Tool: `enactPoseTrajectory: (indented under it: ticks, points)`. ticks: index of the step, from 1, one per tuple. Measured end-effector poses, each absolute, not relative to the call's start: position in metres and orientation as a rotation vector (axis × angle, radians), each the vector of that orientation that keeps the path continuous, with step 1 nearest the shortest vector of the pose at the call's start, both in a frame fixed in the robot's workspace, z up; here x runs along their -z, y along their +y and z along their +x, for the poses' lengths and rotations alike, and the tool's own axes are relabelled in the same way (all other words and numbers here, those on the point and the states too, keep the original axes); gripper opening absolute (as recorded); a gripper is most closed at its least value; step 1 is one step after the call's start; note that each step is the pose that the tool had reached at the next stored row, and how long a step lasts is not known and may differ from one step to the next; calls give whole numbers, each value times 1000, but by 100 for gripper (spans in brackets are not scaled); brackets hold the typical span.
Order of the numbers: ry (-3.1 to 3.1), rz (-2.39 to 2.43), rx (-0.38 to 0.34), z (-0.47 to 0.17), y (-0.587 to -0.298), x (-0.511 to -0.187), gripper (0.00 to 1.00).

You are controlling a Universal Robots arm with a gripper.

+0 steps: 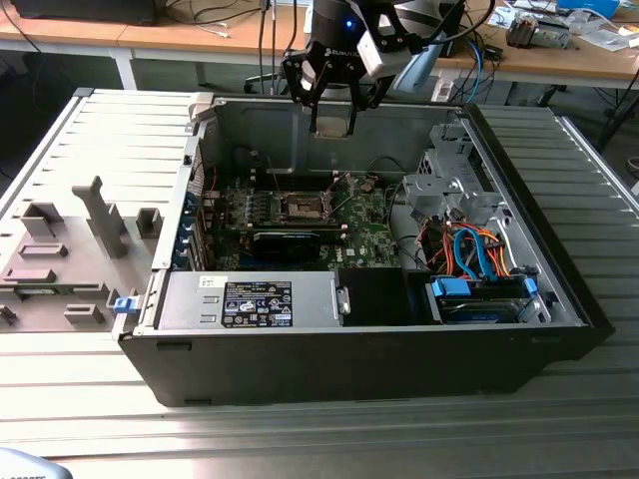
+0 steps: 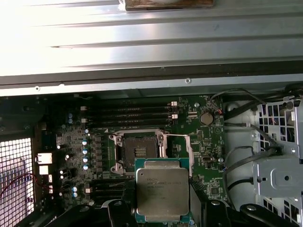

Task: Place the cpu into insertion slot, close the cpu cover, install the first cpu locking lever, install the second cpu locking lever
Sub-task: 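Place the cpu into insertion slot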

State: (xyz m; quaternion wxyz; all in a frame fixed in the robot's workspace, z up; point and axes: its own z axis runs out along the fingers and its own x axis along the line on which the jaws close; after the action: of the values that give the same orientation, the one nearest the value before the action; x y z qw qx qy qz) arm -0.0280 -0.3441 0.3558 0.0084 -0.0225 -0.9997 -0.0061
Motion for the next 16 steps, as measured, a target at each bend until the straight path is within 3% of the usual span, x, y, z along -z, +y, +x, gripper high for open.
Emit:
enactPoseTrajectory:
  ticks: [16]
  points:
    - [-3124,-85,15,-28,-344,-356,55]
